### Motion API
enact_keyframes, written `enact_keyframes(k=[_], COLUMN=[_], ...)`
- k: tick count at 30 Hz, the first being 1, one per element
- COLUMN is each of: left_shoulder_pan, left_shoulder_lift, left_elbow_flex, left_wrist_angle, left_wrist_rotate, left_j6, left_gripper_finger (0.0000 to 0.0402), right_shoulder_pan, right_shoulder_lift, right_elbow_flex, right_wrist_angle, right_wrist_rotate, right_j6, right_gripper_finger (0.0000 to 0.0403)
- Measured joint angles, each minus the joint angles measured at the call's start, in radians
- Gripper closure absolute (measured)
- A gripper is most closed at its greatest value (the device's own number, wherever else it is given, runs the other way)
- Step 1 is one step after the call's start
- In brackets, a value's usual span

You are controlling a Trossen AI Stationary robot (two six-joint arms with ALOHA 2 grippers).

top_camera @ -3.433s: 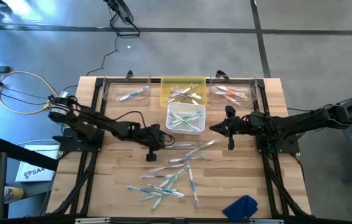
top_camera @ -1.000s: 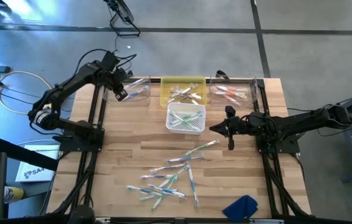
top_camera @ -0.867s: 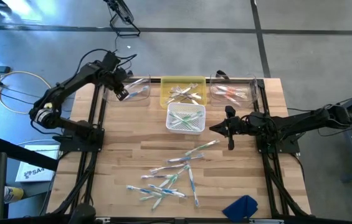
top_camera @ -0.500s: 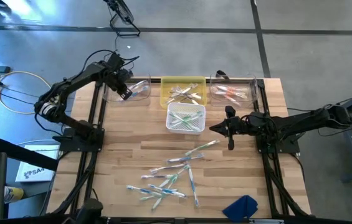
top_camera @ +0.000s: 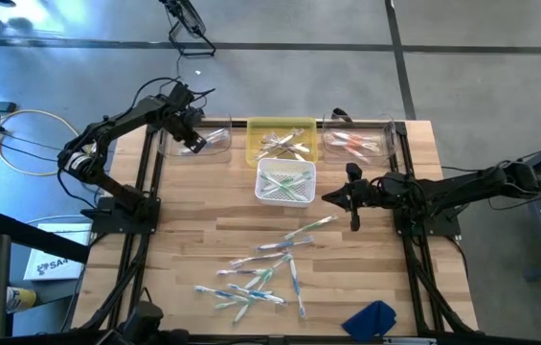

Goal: Pick & Place Toothbrushes
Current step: Put the blue toothbrush into the left transparent bin, then put the green toothbrush into the white bin

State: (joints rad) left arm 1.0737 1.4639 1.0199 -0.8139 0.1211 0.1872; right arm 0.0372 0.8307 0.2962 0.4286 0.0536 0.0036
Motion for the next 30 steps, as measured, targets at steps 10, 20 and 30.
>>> enact_keyframes(k=[10, 20, 30], left_shoulder_pan=[0.0, 0.0, -0.015], left_shoulder_lift=[0.0, 0.0, -0.033], left_elbow_flex=[0.0, 0.0, 0.0], left_wrist_angle=[0.053, 0.066, 0.097], left_wrist_rotate=[-0.001, -0.026, -0.028], left_j6=[0.0, 0.024, 0.05], left_gripper_finger=[0.0239, 0.0238, 0.0238], right_shoulder_pan=[0.0, 0.0, 0.0], right_shoulder_lift=[0.0, 0.0, 0.0], right_elbow_flex=[0.0, 0.0, 0.0], right_wrist_angle=[0.0, 0.0, 0.0], right_wrist_rotate=[-0.001, -0.001, -0.001], right_j6=[0.0, 0.0, 0.0], right_gripper_finger=[0.0398, 0.0398, 0.0398])
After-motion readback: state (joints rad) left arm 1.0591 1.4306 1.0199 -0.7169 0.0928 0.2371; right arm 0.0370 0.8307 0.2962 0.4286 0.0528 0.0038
